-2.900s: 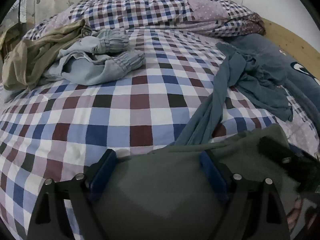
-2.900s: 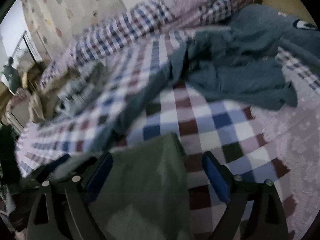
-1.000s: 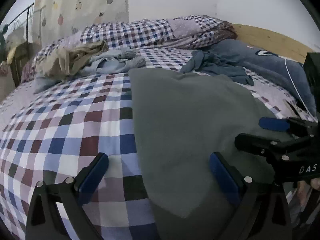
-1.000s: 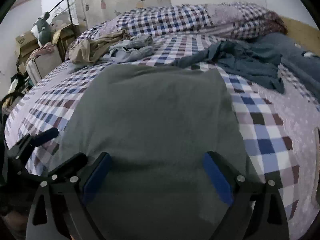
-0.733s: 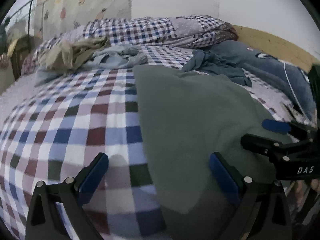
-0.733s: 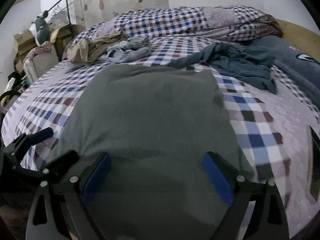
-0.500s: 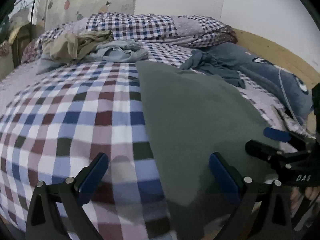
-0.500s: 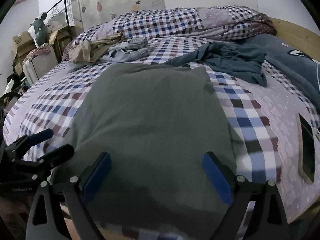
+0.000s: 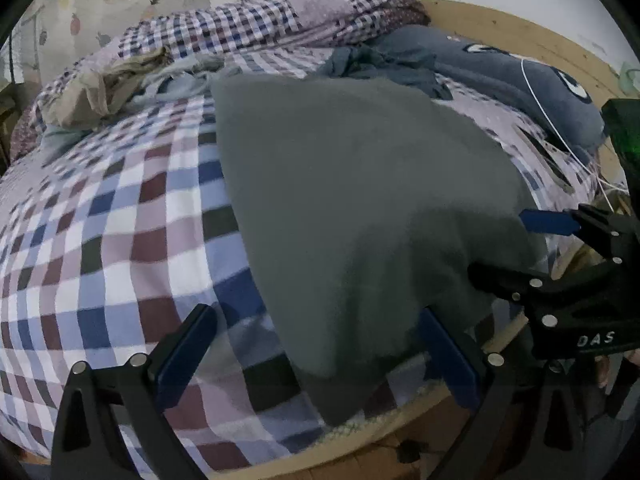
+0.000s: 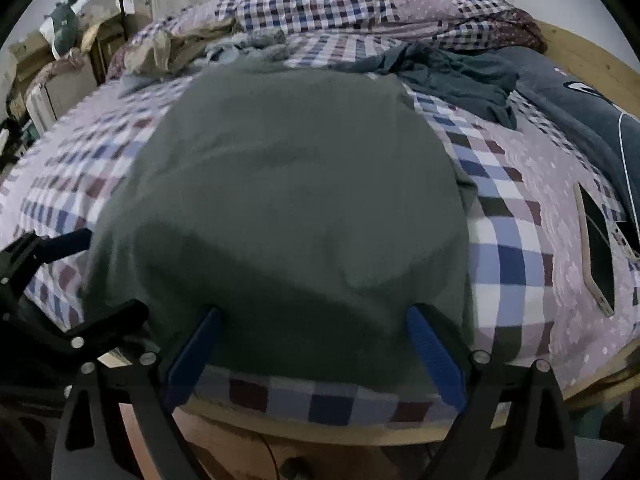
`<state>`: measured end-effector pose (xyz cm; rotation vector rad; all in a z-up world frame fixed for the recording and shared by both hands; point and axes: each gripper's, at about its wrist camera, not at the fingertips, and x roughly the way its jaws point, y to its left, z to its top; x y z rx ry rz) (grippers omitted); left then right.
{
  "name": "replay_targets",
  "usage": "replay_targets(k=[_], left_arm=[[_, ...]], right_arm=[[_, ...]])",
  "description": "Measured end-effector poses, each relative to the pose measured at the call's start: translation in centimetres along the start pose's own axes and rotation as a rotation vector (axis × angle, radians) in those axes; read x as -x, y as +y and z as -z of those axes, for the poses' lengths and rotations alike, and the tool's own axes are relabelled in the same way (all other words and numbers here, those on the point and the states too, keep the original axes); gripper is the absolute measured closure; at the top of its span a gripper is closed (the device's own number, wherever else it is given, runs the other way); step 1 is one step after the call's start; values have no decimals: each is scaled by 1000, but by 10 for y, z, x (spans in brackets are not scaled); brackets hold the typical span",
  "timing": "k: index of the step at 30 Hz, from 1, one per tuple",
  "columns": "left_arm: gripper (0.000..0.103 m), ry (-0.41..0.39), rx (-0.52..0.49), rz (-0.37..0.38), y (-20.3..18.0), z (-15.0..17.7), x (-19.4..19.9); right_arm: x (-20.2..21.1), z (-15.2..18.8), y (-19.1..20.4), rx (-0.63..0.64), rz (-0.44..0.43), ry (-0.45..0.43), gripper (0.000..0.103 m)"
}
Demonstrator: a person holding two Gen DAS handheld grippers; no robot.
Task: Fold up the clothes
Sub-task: 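Smooth the folded green shirt flat with both tools, then grasp the folded green shirt with both tools and lift it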
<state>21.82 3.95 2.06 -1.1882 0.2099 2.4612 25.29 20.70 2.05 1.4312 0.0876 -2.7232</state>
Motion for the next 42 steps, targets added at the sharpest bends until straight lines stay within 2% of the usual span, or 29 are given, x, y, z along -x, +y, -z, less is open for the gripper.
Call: replay_targets(k=[3, 8, 11, 15, 19, 24, 28, 30, 32, 37, 40, 42], left_arm=[[1, 24, 29, 45, 2, 6, 3], [1, 62, 136, 180, 17, 13, 10], [1, 64, 232, 274, 34, 16, 15], [1, 58, 418, 427, 66, 23, 16], [1, 62, 520, 520, 86, 27, 8], [1, 66, 554, 633, 89, 24, 2], [1, 105, 501, 730, 72, 18, -4], [1, 140, 475, 747, 64, 17, -10], [1, 146, 493, 771, 66, 16, -11], [2, 113, 572, 898, 78, 15, -6], [16, 116, 577, 913, 75, 12, -7], [37, 128, 587, 897, 75, 13, -9]], right_arm=[[-3, 4, -1, -19, 7, 40, 7], [1, 9, -10, -92, -19, 89, 7], [11, 9, -25, -176, -71, 67, 7], [26, 9, -50, -295, -129, 6, 7], [36, 9, -63, -356, -173, -51, 7], [45, 6, -66, -359, -215, -100, 7], [54, 4, -64, -341, -251, -139, 7], [57, 3, -58, -318, -263, -151, 7], [59, 2, -53, -294, -273, -162, 7], [72, 1, -31, -179, -289, -212, 7], [76, 1, -21, -129, -302, -234, 7], [77, 0, -14, -99, -318, -242, 7]])
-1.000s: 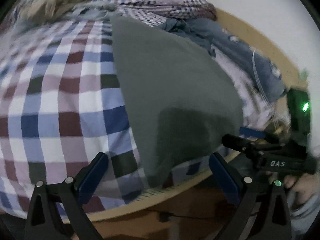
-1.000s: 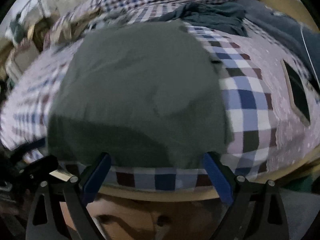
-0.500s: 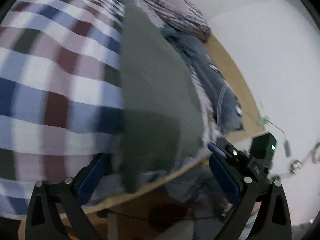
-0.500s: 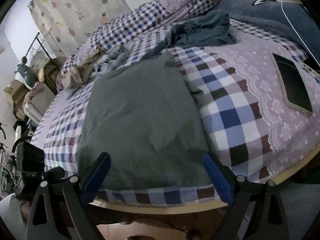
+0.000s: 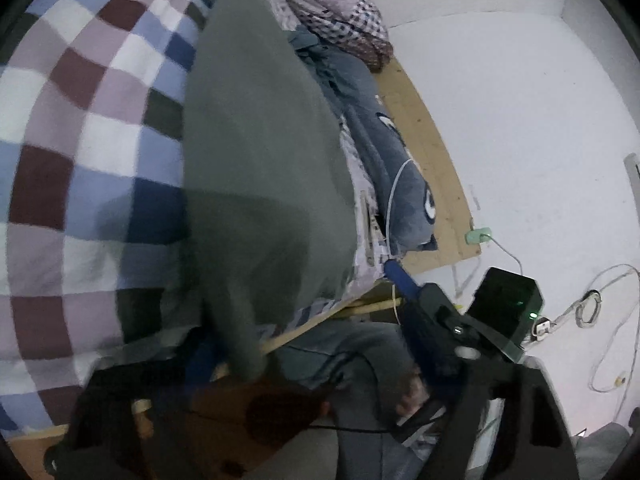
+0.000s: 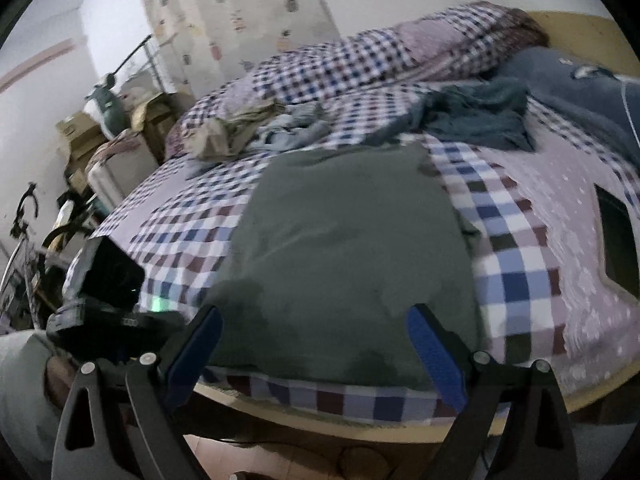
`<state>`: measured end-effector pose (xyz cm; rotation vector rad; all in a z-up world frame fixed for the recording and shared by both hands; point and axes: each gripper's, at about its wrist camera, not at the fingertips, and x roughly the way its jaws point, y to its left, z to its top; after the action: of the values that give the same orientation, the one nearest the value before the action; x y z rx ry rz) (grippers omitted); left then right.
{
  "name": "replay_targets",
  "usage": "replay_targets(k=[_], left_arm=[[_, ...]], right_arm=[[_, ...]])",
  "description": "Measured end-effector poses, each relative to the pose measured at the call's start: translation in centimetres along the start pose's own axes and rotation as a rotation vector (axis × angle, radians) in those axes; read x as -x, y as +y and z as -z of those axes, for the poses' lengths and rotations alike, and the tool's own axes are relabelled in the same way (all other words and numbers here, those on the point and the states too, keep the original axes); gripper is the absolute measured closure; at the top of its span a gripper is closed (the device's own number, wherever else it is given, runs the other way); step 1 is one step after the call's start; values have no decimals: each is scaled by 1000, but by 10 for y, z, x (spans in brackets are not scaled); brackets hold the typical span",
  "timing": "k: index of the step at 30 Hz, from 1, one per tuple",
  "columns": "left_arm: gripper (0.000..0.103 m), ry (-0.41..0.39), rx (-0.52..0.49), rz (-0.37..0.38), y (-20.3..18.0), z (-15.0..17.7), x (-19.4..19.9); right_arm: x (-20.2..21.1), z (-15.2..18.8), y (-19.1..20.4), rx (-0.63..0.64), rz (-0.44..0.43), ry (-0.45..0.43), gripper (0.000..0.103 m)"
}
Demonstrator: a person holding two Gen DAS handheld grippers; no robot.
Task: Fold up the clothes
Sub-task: 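Grasp the folded green shirt with both tools and lift it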
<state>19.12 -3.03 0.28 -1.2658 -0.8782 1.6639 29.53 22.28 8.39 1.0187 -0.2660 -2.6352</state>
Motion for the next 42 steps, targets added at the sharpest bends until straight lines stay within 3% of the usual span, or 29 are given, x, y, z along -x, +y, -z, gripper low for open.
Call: replay_targets(k=[8, 13, 19, 25, 32, 35, 37, 41, 42], left_arm=[[88, -1, 85, -52, 11, 1, 1], [93, -31, 91, 28, 0, 1, 11], [96, -56, 87, 109, -12, -1, 21], [97, -61, 85, 148, -19, -4, 21], [97, -58, 83, 209, -22, -8, 25], [98, -60, 92, 254, -23, -12, 26], [98, -60, 90, 271, -24, -13, 27], [98, -66, 96, 286, -22, -18, 31], [98, -70, 101, 287, -20, -19, 33]], right_arm=[[-4, 5, 34, 165, -6, 7, 7], [-6, 22, 79, 415, 31, -3, 7], [-22, 53, 124, 760, 242, -57, 8], [-47, 62, 131, 910, 416, -101, 8], [-79, 64, 137, 1061, 519, -151, 13], [-96, 60, 135, 1100, 550, -150, 27], [-109, 55, 131, 1105, 572, -138, 53], [-120, 45, 125, 1086, 550, -127, 69], [-121, 43, 124, 1076, 540, -123, 78]])
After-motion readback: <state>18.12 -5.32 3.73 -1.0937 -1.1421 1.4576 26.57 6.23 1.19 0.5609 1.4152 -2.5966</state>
